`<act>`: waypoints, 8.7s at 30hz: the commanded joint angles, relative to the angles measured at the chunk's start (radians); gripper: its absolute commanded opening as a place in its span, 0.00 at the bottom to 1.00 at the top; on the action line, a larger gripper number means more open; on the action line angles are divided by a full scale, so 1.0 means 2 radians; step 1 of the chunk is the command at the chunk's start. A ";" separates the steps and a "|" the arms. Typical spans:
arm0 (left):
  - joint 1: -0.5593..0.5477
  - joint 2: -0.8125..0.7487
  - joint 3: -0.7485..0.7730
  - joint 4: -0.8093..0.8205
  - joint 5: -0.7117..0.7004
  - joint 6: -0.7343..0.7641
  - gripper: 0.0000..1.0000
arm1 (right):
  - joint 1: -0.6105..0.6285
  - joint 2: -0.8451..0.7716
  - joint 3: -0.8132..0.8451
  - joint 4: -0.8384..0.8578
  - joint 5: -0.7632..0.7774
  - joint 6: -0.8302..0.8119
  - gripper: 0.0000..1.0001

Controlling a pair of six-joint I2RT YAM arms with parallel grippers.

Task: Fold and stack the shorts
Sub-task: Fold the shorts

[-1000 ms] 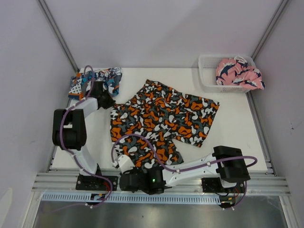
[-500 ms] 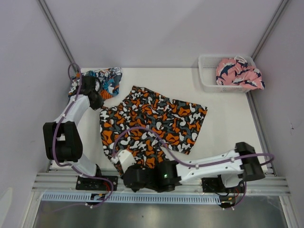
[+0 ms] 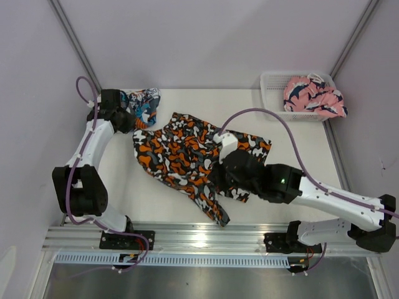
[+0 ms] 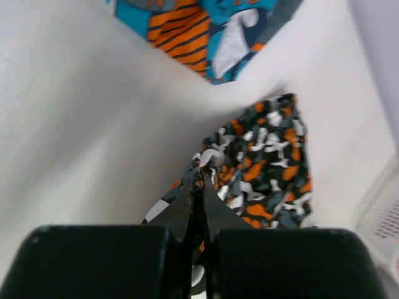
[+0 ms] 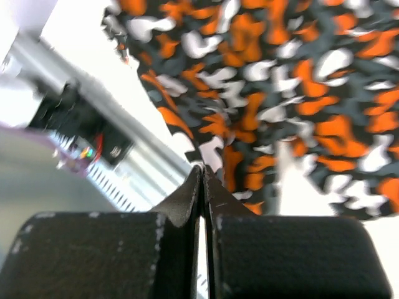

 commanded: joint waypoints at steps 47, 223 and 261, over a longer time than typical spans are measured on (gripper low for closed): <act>-0.101 0.212 0.212 0.142 -0.005 -0.351 0.00 | -0.629 0.182 0.085 0.112 -0.356 -0.161 0.00; -0.199 -0.114 -0.452 0.653 -0.206 0.014 0.00 | -0.086 0.212 -0.165 0.056 0.053 -0.133 0.00; -0.224 -0.512 -0.672 0.356 -0.200 -0.103 0.99 | -0.194 0.300 -0.057 0.378 -0.172 0.037 0.06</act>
